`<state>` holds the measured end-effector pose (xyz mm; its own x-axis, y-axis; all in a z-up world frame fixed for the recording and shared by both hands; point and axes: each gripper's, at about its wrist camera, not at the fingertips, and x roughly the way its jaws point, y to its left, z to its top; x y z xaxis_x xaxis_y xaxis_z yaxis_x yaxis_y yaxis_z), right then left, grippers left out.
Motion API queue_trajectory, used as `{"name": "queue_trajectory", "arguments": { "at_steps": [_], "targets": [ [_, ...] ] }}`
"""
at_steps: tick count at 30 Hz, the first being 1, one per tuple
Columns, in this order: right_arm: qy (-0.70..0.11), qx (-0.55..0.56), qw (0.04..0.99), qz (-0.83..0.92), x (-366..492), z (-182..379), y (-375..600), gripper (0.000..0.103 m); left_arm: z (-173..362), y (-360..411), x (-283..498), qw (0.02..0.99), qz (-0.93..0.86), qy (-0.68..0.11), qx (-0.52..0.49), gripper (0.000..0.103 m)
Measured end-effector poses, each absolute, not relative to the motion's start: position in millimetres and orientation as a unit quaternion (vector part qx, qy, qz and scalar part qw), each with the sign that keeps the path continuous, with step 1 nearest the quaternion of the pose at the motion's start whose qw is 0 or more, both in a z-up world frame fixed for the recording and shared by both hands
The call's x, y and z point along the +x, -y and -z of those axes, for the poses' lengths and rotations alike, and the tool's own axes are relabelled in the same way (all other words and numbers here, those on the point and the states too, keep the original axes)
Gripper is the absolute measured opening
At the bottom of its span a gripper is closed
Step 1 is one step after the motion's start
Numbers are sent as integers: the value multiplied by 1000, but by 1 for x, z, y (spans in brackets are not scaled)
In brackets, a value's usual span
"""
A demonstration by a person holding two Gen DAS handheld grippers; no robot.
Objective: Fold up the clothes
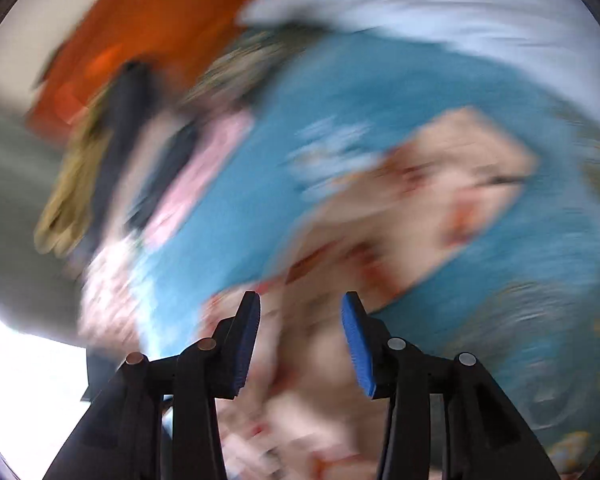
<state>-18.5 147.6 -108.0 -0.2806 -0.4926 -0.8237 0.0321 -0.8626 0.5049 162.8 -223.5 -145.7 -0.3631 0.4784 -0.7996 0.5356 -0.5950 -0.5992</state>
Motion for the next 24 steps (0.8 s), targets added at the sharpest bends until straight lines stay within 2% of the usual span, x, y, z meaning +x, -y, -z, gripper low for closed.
{"name": "queue_trajectory", "arguments": {
  "at_steps": [2,6,16,18,19,24],
  "targets": [
    [252,581,102,768,-36,132,-185,44,143,225,163,19,693,-450,563,36],
    [359,561,25,745,-58,166,-234,44,136,225,172,11,700,-456,550,36],
    [327,561,-14,761,-102,180,-216,44,125,217,153,8,717,-441,540,42],
    [305,568,-16,764,-108,179,-209,33,126,214,146,10,718,-434,544,42],
    [288,574,-15,766,-109,178,-207,10,126,213,142,11,719,-431,546,42],
    [247,554,8,795,-102,148,-224,8,131,203,129,14,718,-419,556,43]
  ]
}}
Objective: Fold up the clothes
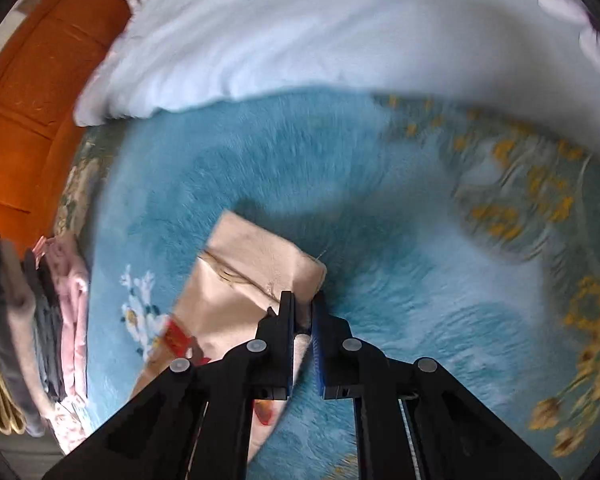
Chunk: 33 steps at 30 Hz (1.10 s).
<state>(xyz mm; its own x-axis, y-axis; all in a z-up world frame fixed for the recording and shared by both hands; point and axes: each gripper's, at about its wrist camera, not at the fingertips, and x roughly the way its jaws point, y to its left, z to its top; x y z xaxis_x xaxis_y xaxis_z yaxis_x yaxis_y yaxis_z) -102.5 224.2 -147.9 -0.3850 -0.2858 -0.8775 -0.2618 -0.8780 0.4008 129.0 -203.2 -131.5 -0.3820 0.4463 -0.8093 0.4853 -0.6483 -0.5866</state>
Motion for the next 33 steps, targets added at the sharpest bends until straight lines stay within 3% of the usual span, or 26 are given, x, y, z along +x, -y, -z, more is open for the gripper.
{"name": "queue_trajectory", "arguments": {
  "at_steps": [3,8,18,23,27,33],
  "targets": [
    [241,511,-1,825,-90,113,-262,7,132,199,123,11,719,-411,560,43],
    [216,419,-103,876,-44,55,-375,8,133,193,111,8,722,-399,566,43],
    [220,469,-262,815,28,107,-503,7,138,192,95,22,721,-370,585,43],
    [221,475,-258,812,36,109,-506,7,125,203,85,42,744,-342,572,43],
    [221,480,-254,810,42,110,-508,7,120,215,71,79,765,-298,566,52],
    [221,488,-249,807,50,113,-510,8,147,214,56,75,749,-287,593,52]
  ]
}}
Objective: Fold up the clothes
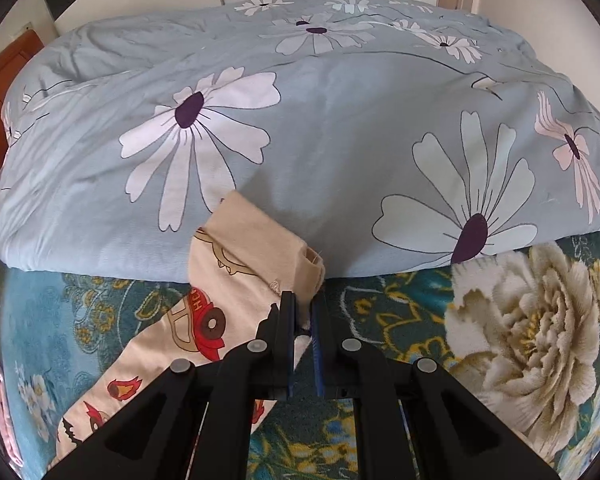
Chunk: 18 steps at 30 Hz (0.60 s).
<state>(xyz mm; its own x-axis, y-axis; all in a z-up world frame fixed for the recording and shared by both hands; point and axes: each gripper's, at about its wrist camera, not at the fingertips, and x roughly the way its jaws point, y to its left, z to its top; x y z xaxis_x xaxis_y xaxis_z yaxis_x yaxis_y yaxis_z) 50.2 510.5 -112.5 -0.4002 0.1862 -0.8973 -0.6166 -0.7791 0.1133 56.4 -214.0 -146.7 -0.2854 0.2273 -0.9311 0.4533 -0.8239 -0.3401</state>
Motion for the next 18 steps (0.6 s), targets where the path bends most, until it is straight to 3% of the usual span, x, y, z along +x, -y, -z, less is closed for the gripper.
{"name": "queue_trajectory", "arguments": {
  "at_steps": [3,5,9,13,18],
  "targets": [
    [-222,-488,244,-808,55,109,-510,8,151,203,52,69,754,-266,596,47],
    [-221,-489,242,-809,53,107,-508,8,153,198,49,70,758,-247,600,33],
    [-218,-491,235,-810,53,103,-505,8,144,194,46,81,780,-198,587,19],
    [-193,-482,259,-815,55,97,-508,7,123,209,46,102,801,-207,552,18],
    [-217,-492,277,-796,61,114,-519,7,136,211,43,106,782,-204,579,21]
  ]
}}
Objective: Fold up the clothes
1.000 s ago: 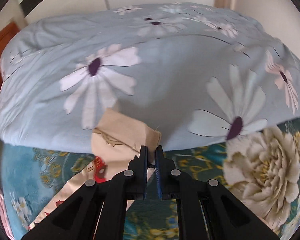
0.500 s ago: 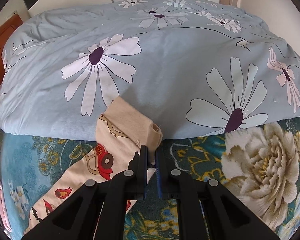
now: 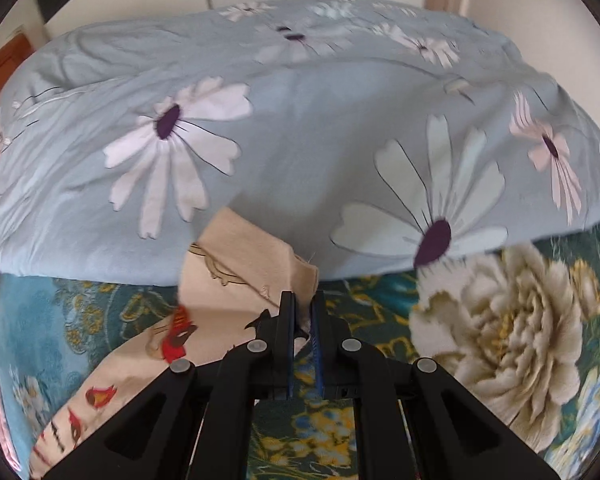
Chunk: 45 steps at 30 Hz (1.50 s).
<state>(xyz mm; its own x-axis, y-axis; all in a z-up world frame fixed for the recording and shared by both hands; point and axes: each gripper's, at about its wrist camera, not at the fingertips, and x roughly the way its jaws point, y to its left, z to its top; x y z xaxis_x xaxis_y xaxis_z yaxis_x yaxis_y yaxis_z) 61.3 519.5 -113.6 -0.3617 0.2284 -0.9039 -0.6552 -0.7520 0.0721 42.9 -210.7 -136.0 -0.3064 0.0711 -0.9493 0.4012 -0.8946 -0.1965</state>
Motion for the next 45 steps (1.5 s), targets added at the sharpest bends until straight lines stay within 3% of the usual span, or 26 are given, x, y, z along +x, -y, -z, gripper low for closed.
{"name": "queue_trajectory", "arguments": {
  "at_steps": [7,10,12,14,30,40,45],
  "targets": [
    [-236,-495,269,-792,62,125,-516,9,135,231,62,98,759,-290,575,32],
    [-240,-492,273,-791,64,122,-517,26,124,239,79,88,760,-313,563,37],
    [-242,-486,274,-794,67,118,-516,39,117,243,98,87,763,-316,557,47],
    [-243,-481,277,-795,72,116,-515,40,112,246,115,86,763,-327,551,50],
    [-313,-468,285,-776,161,116,-499,42,150,228,228,98,685,-449,565,51],
    [-343,-462,342,-743,261,107,-527,43,162,205,232,76,677,-451,577,48],
    [-398,-460,352,-712,302,127,-541,43,163,205,230,93,685,-444,570,34]
  ]
}}
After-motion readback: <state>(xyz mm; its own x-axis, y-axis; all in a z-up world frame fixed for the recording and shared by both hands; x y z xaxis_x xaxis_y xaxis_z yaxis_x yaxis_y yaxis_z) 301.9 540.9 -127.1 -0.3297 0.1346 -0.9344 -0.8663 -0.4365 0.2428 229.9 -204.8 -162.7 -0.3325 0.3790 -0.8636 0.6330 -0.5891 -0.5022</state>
